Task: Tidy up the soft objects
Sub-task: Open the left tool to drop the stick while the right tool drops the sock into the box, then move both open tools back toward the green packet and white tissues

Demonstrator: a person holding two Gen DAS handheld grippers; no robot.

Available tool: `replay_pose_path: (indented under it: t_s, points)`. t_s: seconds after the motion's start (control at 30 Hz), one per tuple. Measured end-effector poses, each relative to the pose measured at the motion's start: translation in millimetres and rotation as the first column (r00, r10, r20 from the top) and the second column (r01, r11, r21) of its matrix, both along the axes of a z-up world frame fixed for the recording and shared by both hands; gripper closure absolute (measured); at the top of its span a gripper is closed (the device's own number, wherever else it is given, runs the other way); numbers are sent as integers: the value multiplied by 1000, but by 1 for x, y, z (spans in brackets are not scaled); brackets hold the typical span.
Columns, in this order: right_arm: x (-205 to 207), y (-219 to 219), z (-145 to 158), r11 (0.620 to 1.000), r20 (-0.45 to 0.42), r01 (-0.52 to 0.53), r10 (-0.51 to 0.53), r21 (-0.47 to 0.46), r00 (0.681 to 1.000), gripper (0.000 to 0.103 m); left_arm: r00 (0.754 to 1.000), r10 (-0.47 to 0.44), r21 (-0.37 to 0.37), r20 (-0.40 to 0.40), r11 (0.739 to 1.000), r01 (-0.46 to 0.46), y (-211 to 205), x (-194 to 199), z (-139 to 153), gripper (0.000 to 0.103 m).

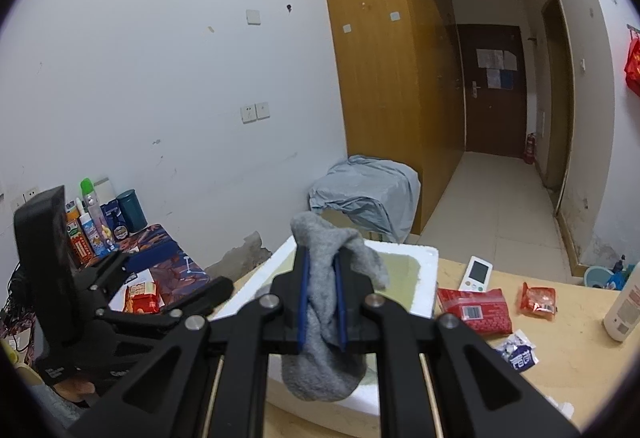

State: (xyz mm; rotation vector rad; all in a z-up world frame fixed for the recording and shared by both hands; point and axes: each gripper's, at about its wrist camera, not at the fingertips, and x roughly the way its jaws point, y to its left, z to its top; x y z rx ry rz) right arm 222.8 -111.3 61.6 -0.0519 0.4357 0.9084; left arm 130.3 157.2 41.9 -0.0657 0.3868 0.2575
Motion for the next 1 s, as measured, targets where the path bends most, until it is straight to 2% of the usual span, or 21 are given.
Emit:
replay_pose_path:
  t_s: [0.2,0.27,0.3,0.33,0.4,0.43,0.57,0.73,0.87,1.0]
  points:
    - [8,14,-11,999,-13,-15,15,-30,1000,88,1000,23,-8,17,1000,-23,8,-10,3,10]
    - [9,17,-13,999,-10,-16,15,-39,1000,83,999,30,-11,21,999,-30,10,-11,3,10]
    - [9,18,-14,999,-3,-14,14,-44,1000,71,999,34,-13,23,999,-34,11,-12,4,10]
    - [7,19,-14,999,4,-16,16,-46,1000,55,999,36,-16,24,999,-36,12,-13,4,10]
    - [3,18,-14,999,22,-15,16,-43,1000,35,999,40,-19,26,999,-39,13,-14,4,10]
    - [1,18,-14,999,29,-14,15,-43,999,29,999,41,-19,26,999,-41,14,-14,4,10]
    - [-1,16,-10,999,37,-6,7,-33,999,26,999,42,-21,25,999,-41,14,-15,5,10]
    - [1,8,-6,1000,20,8,-8,-13,1000,14,999,37,-21,28,999,-37,14,-18,6,10]
    - [-4,1,-1,1000,33,24,-24,-7,999,10,999,27,-21,31,999,-27,10,-20,8,10]
    - [-12,-8,3,998,58,55,-55,-8,997,0,999,13,-20,38,1000,-12,4,-26,11,8]
